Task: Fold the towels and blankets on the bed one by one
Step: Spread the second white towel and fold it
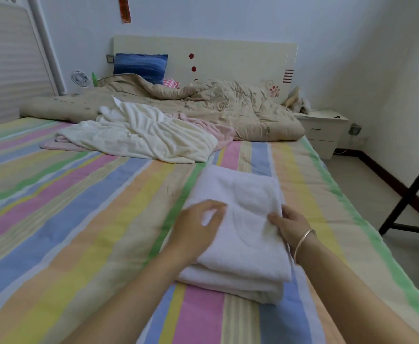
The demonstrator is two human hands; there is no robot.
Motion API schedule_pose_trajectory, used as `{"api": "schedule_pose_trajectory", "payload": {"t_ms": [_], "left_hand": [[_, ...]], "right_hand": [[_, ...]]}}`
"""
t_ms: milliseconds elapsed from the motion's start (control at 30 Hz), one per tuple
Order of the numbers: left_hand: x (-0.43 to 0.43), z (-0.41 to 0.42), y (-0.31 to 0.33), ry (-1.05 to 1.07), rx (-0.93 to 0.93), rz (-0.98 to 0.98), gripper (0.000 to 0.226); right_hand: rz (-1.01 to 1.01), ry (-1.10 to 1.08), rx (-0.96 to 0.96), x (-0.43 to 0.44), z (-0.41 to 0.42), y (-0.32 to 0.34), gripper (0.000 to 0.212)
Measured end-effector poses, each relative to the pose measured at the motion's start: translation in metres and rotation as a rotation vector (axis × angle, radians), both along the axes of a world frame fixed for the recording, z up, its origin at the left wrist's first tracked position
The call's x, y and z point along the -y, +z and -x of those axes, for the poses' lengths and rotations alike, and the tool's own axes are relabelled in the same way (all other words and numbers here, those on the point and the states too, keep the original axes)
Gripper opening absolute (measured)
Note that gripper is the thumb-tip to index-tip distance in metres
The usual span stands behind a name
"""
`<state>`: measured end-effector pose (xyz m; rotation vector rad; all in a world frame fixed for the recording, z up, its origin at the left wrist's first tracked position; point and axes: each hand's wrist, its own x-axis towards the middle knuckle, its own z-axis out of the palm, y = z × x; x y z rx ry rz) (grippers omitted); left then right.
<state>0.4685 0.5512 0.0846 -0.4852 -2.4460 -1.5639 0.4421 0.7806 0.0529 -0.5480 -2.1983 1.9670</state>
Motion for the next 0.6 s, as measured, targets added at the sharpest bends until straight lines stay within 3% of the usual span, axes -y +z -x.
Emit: {"api": "schedule_pose_trajectory", "payload": {"t_ms": [67,133,233,300,400,467,600], "left_hand": [[0.025,0.015,-0.011,0.144,-0.072,0.246,0.029],[0.044,0.023,-0.031,0.080,0.064,0.434,0.042],[0.052,0.019,-0.057,0.031,0.262,0.298,0.051],[0.052,0.018,-0.062,0.131,0.268,0.265,0.064],[0.057,0.018,-0.058,0.302,0.482,0.205,0.094],[0.064,0.015,-0.054,0.290,0.582,0.202,0.106],[0.080,0.018,-0.041,0.253,0.515,0.277,0.082]], "right_hand": [[-0.069,-0.004,0.000,0.003,0.000,-0.010,0.027],[-0.147,-0.016,0.085,0.005,0.002,-0.019,0.046],[-0.127,-0.013,0.245,0.007,0.004,-0.022,0.084],[-0.042,0.051,0.309,0.009,0.005,-0.019,0.083],[0.039,0.115,0.374,0.010,-0.001,-0.014,0.090],[0.096,0.115,0.387,0.013,-0.009,-0.012,0.099],[0.152,0.070,0.381,0.032,-0.043,0.008,0.069]]}}
